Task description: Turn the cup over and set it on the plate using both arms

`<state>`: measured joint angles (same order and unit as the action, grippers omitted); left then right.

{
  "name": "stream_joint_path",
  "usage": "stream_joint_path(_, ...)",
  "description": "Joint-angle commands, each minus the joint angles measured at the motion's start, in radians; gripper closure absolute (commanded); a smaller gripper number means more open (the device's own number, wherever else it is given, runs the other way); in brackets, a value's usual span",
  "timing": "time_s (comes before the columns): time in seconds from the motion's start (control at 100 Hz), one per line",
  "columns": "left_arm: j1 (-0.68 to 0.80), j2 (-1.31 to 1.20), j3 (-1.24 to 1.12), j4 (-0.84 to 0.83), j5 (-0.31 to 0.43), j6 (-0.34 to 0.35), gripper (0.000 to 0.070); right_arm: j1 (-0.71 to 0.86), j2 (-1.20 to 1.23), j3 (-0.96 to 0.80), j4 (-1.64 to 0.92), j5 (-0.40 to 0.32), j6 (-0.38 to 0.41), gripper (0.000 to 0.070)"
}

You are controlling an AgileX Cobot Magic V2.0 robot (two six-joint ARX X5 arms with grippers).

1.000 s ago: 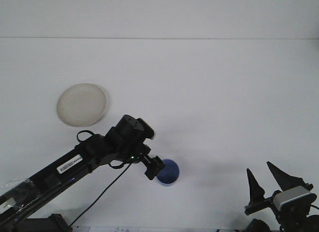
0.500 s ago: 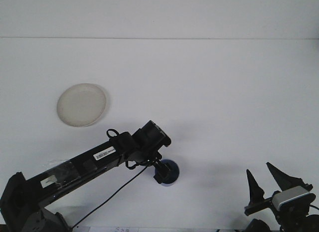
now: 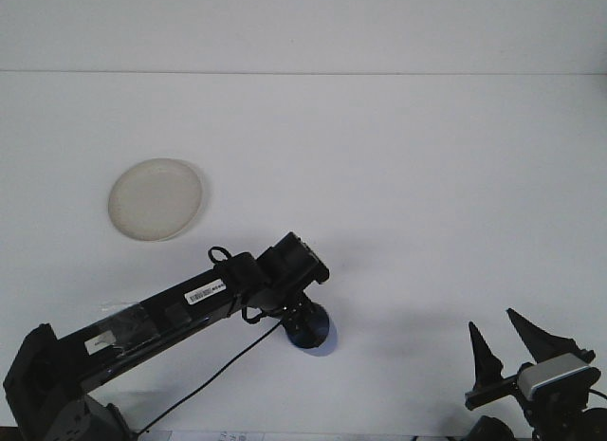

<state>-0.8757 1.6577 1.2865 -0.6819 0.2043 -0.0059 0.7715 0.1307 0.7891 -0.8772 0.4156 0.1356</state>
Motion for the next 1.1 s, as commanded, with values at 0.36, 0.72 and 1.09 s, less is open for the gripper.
stream_joint_path(0.36,0.087,0.022,0.25,-0.265,-0.112,0.049,0.0695,0.008,0.001,0.002,0.008,0.001,0.002,0.028)
stream_joint_path(0.72,0.48,0.022,0.51,-0.384,-0.287,0.095,0.0696,0.008,0.001,0.002,0.008,0.0,0.004,0.028)
stream_joint_path(1.09,0.877,0.097,0.512,-0.305,-0.286,0.069,0.0696,0.008,0.001,0.002,0.009,0.001,0.006,0.028)
